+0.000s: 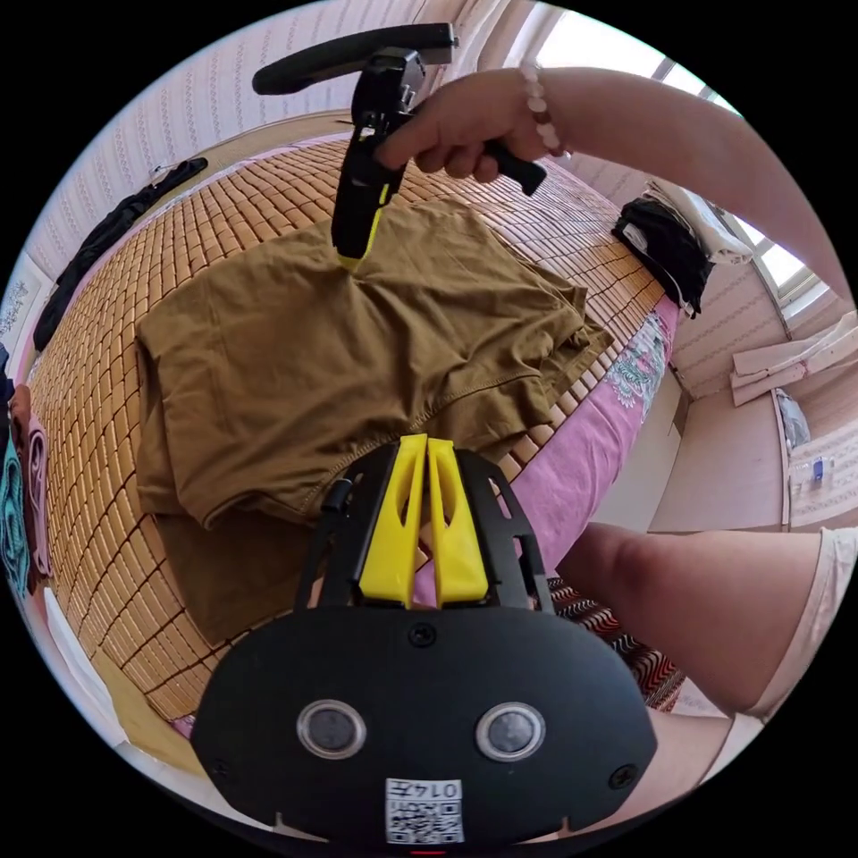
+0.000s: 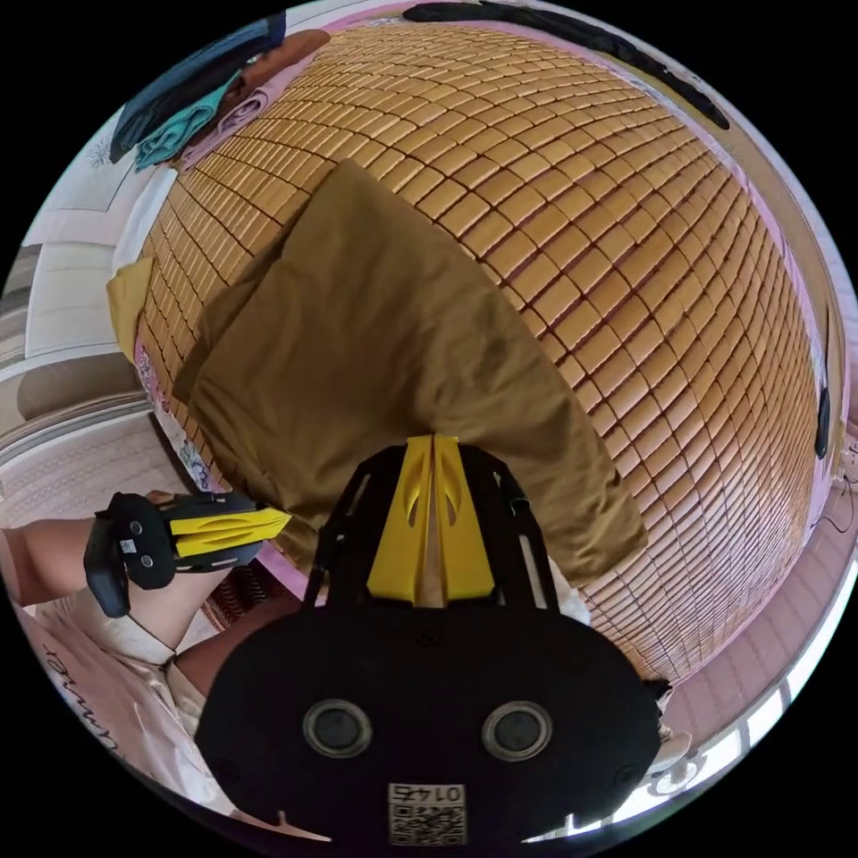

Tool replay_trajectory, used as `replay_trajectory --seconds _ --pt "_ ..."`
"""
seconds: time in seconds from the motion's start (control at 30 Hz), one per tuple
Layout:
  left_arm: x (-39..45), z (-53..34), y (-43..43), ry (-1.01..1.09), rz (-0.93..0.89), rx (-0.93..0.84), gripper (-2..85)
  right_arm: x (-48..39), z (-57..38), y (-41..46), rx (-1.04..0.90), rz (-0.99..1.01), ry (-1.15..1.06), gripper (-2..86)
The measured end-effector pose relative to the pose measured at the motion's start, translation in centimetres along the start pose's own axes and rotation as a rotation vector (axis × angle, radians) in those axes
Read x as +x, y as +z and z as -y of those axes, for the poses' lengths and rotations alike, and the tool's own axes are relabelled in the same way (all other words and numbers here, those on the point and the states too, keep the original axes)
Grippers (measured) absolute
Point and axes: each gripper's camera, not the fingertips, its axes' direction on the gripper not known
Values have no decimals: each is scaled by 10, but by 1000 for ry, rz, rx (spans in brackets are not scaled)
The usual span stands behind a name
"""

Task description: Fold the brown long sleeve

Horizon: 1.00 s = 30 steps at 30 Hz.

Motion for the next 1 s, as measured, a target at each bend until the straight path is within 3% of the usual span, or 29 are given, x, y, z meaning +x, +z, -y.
replay_trajectory --seconds 0.07,0.13,0.43,0.63,0.8,0.87,1.0 --pt "-1 -2 0 -9 -8 1 -10 16 11 -18 101 -39 59 -5" --pt "-3 -4 1 -15 -19 1 -10 27 27 3 6 -30 66 -5" --pt "2 -11 1 2 6 3 -10 43 30 -20 17 -93 19 -5" --pt "1 -13 1 10 18 -10 -6 77 19 -14 -2 28 34 -4" --pt "-10 -9 -17 -1 -41 -10 34 102 -82 -42 306 113 146 1" --pt "-8 -10 -38 23 -65 70 63 112 -167 -48 426 110 311 9" --pt "4 0 -47 81 -121 145 101 119 -289 -25 439 169 548 50"
